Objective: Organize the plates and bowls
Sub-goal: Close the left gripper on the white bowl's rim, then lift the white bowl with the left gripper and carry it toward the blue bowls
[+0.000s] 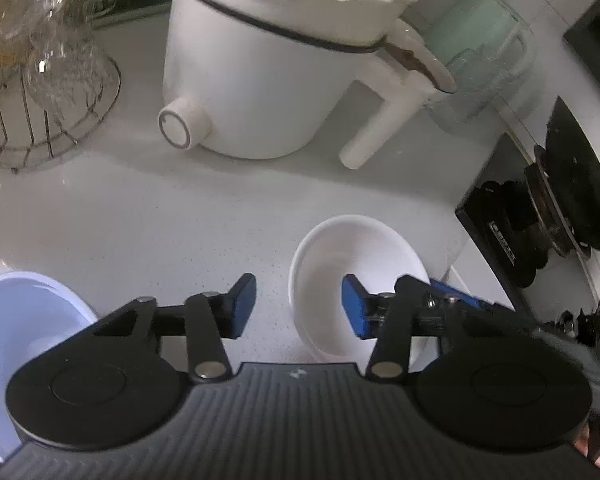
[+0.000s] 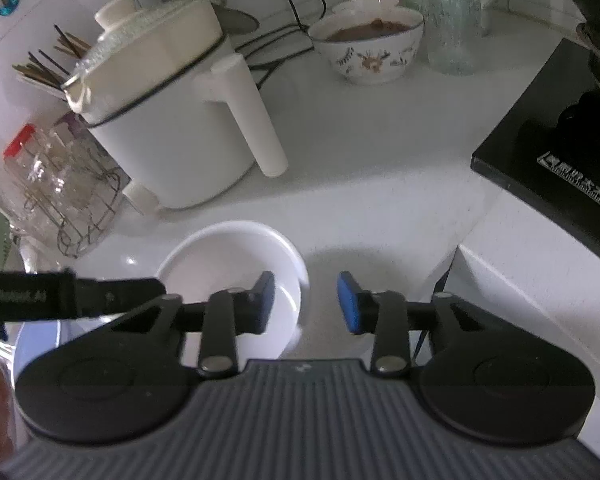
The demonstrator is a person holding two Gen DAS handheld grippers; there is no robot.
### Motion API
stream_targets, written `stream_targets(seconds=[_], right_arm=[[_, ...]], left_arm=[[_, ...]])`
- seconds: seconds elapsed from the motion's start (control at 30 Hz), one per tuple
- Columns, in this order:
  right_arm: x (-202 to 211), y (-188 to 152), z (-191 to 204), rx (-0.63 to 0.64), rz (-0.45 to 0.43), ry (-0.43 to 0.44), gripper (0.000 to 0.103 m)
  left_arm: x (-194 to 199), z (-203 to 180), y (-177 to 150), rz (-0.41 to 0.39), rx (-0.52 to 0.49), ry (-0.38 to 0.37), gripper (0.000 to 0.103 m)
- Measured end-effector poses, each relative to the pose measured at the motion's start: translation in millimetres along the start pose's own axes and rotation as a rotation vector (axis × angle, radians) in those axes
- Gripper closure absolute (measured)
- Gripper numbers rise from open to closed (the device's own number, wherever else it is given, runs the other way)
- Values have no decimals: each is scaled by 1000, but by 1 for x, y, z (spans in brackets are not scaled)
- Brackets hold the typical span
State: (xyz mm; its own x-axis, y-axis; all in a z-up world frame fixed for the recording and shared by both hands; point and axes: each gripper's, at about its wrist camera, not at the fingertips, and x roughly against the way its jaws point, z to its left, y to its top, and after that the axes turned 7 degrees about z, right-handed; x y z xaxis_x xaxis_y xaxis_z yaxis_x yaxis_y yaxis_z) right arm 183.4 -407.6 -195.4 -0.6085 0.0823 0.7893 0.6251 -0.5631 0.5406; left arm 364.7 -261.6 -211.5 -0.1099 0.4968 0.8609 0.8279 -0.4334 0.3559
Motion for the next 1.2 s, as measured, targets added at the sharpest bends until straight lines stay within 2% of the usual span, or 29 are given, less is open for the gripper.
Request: stream_targets(seconds=[0.27, 0.4, 0.5, 0.8, 1.13, 1.2], right_arm=[[-9, -2, -2, -22, 39, 31, 80], [-13, -3, -3, -36, 56, 35, 86], [-12, -1, -3, -35, 53, 37, 90], [-6, 2, -5, -39, 75, 49, 91], [27, 13, 4, -44, 64, 93, 91], [37, 14, 11, -12, 48, 95, 91]], left_arm=[[-12, 5, 3, 36, -1, 11, 71], [-19, 3, 2, 55, -13, 0, 90], [-19, -6, -1, 53, -64, 28, 90], [-16, -12, 2, 68, -53, 19, 90], [30, -20, 4, 14, -59, 7, 90], [40, -18, 3, 6, -50, 0, 90]])
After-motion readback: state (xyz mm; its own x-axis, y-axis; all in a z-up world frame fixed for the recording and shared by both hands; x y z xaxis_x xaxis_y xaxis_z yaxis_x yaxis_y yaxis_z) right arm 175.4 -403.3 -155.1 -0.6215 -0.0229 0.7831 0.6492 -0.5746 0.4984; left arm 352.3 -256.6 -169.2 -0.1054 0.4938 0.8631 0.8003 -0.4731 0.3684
